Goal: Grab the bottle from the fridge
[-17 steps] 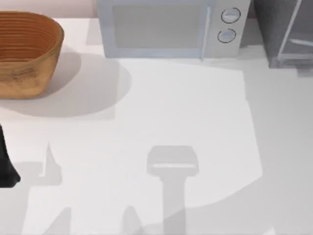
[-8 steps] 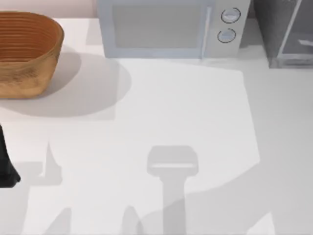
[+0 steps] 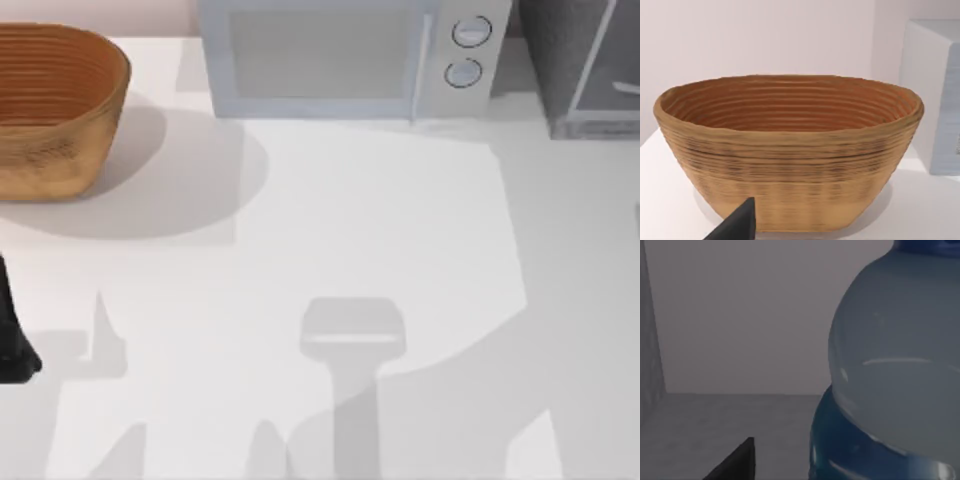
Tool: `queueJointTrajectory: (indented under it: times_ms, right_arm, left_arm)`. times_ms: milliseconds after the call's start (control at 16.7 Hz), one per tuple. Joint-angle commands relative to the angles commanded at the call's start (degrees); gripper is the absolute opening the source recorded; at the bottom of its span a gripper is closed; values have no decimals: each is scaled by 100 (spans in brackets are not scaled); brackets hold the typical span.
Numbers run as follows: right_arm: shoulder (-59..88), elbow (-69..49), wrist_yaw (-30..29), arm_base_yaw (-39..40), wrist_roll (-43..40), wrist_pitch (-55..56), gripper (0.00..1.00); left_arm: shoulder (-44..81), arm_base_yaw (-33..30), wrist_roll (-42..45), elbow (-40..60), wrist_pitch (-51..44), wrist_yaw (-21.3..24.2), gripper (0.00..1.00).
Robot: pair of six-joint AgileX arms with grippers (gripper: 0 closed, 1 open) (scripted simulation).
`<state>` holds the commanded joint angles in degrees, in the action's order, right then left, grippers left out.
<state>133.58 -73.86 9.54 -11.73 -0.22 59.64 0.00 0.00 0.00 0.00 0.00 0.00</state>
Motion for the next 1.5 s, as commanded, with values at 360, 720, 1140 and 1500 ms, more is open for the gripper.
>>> queueJointTrajectory:
  times_ms: [360, 720, 1140, 1500]
  right_arm:
    - [0, 0, 0, 0, 0, 0, 55]
    - [0, 0, 0, 0, 0, 0, 10]
    - [0, 0, 0, 0, 0, 0, 0]
    - [-214, -32, 4, -16, 12, -212, 0]
  left_arm:
    - [0, 0, 0, 0, 0, 0, 100]
    - [0, 0, 0, 0, 0, 0, 100]
    - [0, 0, 0, 0, 0, 0, 100]
    - [0, 0, 0, 0, 0, 0, 100]
